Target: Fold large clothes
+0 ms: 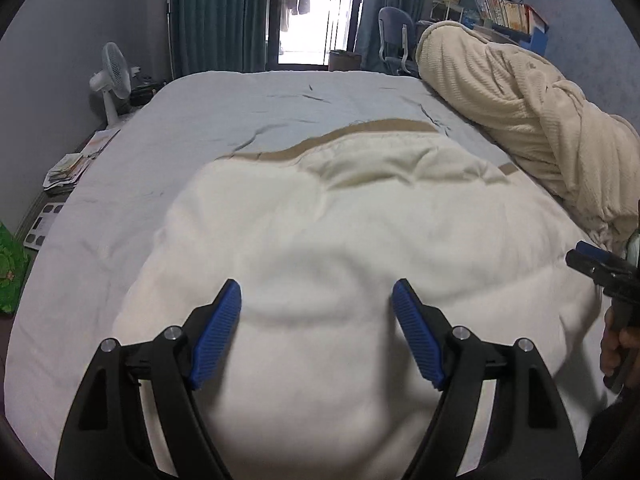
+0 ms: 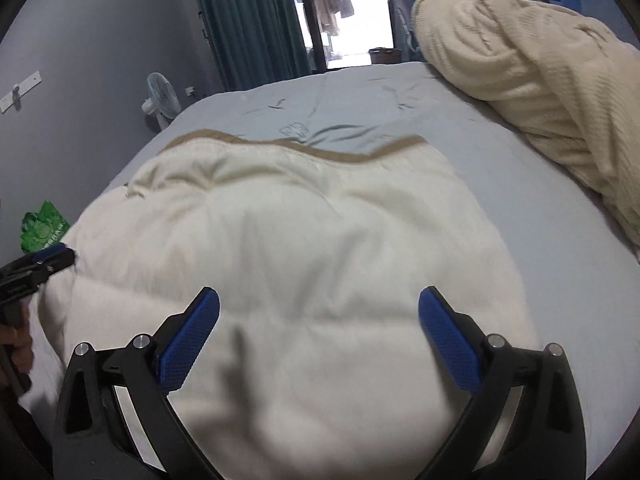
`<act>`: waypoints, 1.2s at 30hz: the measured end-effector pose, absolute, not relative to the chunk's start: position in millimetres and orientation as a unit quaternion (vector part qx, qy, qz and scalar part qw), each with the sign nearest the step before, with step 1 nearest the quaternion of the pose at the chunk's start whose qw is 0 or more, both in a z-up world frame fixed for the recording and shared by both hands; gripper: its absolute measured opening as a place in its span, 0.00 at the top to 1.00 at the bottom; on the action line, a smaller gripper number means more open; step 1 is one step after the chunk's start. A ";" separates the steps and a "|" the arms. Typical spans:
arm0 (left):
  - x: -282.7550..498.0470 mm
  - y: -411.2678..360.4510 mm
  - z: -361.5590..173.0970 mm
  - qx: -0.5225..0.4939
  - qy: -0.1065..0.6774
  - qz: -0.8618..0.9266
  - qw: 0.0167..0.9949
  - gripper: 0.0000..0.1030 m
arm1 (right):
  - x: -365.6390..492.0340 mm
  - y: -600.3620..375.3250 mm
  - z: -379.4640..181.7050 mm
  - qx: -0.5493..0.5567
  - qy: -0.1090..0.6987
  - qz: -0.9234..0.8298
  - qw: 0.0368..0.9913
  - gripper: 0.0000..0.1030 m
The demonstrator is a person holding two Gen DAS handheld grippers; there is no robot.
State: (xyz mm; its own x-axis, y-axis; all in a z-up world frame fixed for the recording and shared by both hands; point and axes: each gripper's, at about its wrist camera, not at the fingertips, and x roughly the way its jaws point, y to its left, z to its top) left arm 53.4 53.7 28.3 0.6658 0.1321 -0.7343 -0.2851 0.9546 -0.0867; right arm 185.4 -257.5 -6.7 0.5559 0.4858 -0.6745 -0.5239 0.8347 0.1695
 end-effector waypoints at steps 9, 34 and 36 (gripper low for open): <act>-19.7 44.1 33.5 -0.113 0.368 0.105 0.917 0.26 | 144.1 -284.5 -4.1 -0.023 0.366 0.301 0.880 0.07; -59.0 -25.4 35.8 -0.070 0.359 0.105 0.925 0.08 | 69.0 -296.6 -0.9 -0.015 0.369 0.312 0.875 0.06; -59.4 -25.5 34.6 -0.078 0.360 0.100 0.924 0.08 | 68.9 -297.5 -2.5 -0.013 0.373 0.306 0.876 0.06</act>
State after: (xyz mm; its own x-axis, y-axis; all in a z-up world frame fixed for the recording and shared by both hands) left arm -59.4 -25.5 34.6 0.7207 0.1295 -0.6810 -0.2417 0.9677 -0.0718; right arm 68.9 -297.5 -2.5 0.5339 0.5262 -0.6618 -0.5460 0.8122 0.2054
